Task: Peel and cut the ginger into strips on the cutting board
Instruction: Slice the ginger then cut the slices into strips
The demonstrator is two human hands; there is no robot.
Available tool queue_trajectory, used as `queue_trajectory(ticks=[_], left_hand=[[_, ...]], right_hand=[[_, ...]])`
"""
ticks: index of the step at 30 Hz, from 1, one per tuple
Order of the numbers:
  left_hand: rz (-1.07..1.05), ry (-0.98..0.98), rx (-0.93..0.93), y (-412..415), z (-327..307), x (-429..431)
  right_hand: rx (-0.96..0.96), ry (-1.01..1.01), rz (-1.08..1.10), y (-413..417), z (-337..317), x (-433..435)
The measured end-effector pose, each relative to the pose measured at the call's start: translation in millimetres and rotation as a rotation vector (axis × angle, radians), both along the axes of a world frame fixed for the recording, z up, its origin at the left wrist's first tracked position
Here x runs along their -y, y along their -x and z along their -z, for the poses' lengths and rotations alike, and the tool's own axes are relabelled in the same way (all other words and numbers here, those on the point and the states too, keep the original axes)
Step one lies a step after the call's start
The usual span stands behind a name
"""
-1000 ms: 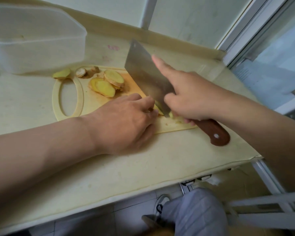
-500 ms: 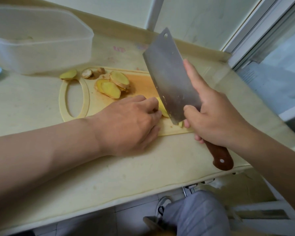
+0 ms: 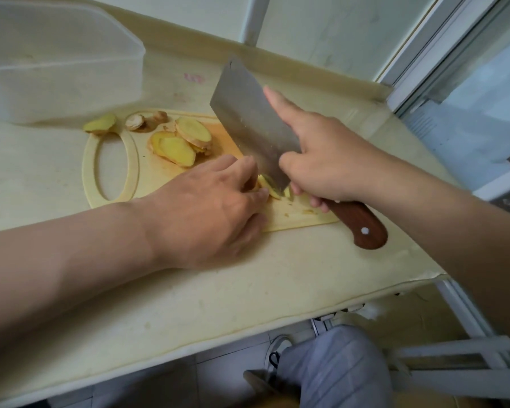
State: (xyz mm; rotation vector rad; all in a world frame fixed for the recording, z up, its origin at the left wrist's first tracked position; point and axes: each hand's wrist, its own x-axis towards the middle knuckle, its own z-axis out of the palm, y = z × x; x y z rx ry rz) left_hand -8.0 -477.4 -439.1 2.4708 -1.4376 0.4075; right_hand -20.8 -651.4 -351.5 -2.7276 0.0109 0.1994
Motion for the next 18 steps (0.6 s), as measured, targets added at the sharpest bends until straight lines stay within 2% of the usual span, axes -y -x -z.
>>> queue_trajectory(ticks=[8, 14, 18], left_hand=[[-0.002, 0.005, 0.009, 0, 1, -1], [-0.003, 0.005, 0.014, -1, 1, -1], [-0.006, 0.000, 0.002, -1, 1, 0]], right_hand=[[0.097, -0.130, 0.078, 47, 9, 13], [0.075, -0.046, 0.033, 51, 6, 14], [-0.038, 0.036, 0.005, 28, -3, 9]])
